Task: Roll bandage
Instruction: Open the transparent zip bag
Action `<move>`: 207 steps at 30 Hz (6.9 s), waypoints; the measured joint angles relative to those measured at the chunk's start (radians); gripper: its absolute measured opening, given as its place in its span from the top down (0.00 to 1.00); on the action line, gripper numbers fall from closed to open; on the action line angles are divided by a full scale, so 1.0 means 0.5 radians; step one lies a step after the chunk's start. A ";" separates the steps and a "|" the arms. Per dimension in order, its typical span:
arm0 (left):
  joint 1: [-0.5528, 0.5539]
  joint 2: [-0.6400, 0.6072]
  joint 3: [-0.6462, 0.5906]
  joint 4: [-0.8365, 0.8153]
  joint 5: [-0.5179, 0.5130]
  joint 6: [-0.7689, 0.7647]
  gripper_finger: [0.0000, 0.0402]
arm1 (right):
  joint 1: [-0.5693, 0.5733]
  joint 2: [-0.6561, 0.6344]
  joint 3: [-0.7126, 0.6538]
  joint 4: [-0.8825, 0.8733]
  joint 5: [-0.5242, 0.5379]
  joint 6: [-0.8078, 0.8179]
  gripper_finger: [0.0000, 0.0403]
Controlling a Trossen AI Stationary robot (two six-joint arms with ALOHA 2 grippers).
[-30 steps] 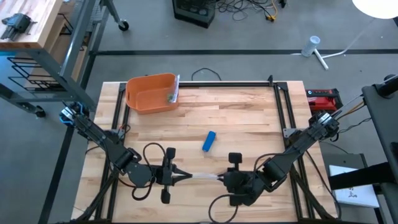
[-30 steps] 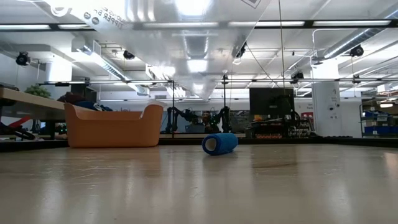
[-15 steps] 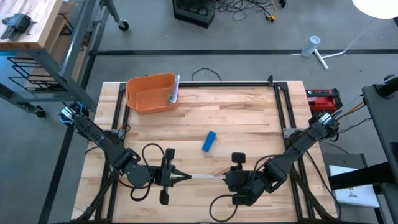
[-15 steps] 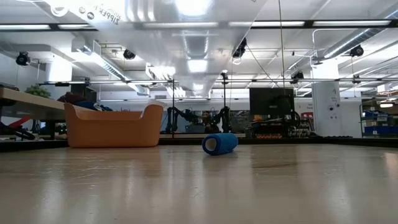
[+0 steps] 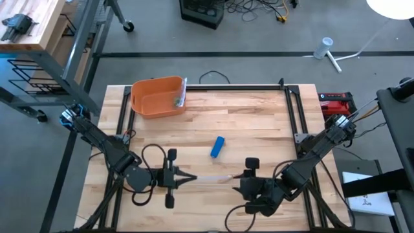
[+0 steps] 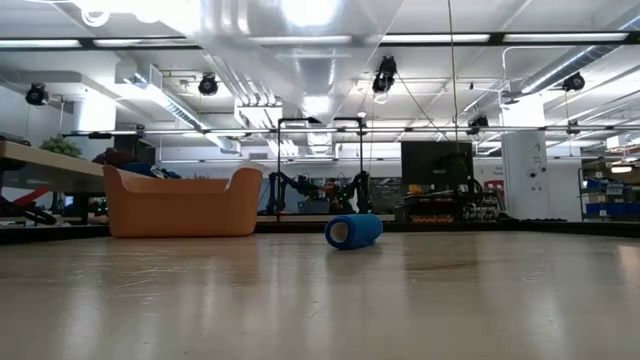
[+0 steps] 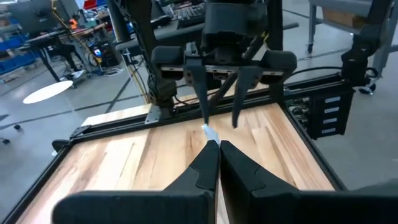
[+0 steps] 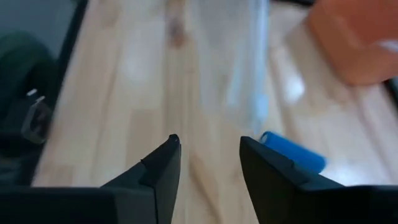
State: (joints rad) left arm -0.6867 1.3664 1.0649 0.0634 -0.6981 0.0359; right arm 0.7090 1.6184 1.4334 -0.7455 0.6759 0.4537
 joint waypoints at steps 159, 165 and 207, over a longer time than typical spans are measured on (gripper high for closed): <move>0.023 0.074 -0.003 0.149 0.053 0.102 1.00 | 0.021 0.014 0.000 0.320 0.147 -0.176 1.00; 0.030 0.074 -0.003 0.112 0.050 0.071 1.00 | -0.013 0.016 0.000 0.319 0.537 -0.155 1.00; 0.246 0.266 -0.208 0.654 -0.465 -0.053 1.00 | -0.189 0.060 0.002 -0.068 0.440 0.459 1.00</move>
State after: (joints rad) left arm -0.5636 1.4997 0.9607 0.3902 -0.9304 0.0093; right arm 0.6143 1.6485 1.4342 -0.7795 0.8961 0.6832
